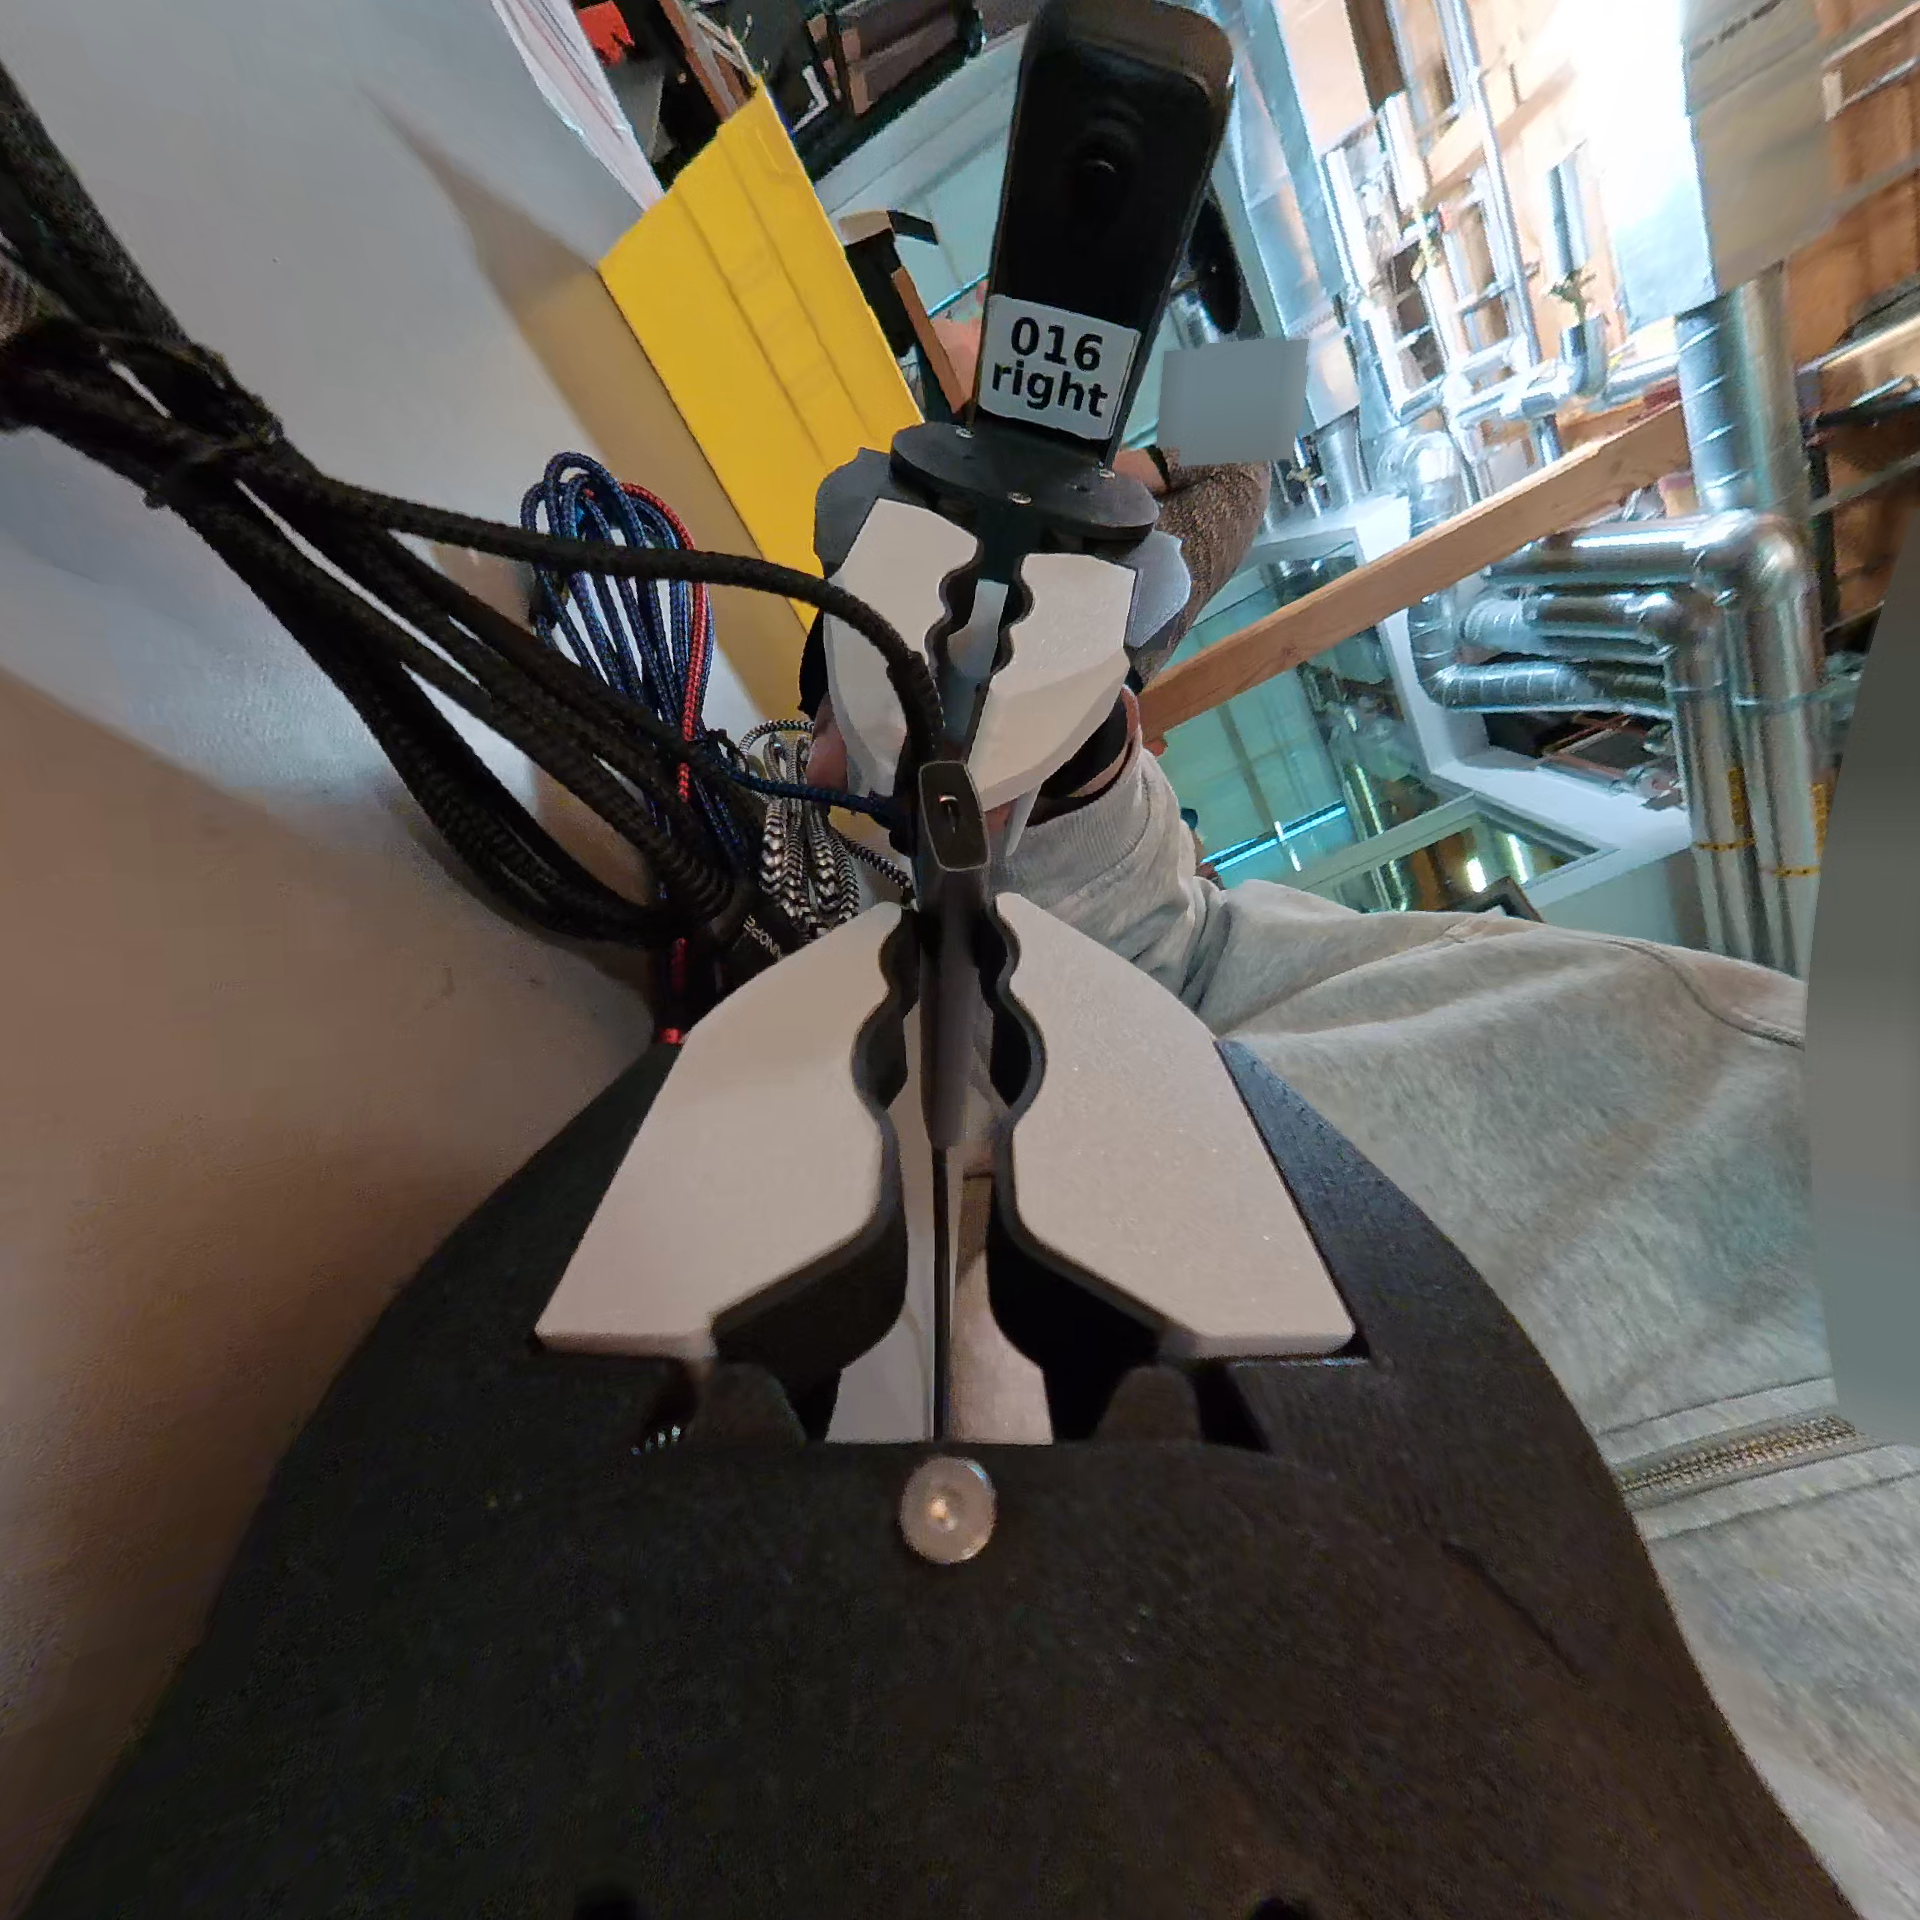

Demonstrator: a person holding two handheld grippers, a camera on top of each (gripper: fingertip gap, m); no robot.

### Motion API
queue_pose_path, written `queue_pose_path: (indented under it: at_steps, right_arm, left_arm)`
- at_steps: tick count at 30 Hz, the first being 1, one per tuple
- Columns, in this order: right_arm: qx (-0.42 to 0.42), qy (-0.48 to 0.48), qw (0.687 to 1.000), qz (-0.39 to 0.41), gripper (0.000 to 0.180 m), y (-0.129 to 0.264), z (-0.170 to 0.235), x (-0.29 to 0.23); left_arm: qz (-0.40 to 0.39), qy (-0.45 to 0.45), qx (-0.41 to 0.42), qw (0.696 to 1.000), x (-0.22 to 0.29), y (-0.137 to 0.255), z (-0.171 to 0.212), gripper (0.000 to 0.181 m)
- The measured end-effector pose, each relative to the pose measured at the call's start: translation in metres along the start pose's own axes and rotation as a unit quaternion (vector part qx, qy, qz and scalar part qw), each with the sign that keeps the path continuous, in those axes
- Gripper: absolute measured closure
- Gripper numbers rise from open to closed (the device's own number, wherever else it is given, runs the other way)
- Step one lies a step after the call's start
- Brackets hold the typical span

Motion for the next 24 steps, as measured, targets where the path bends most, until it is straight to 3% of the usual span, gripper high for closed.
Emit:
queue_pose_path:
  at_steps: [18,24]
  right_arm:
    - [0.001,0.007,1.0,0.014,0.171,-0.004,0.002,-0.001]
    - [-0.005,0.012,1.0,0.019,0.171,-0.01,0.005,-0.002]
  left_arm:
    - [0.001,0.015,-0.001,1.0,-0.002,0.001,0.0,0.171]
    - [0.013,0.042,0.035,0.998,-0.005,0.008,-0.005,0.171]
Point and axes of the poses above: each gripper's, where its closed fingertips meet, y back along the fingers, z out of its underside, x = y × z across the jaws, the point moved 7 cm from there along y, back along the fingers, and after that the axes turned 7 degrees about z, right-handed, at the moved point
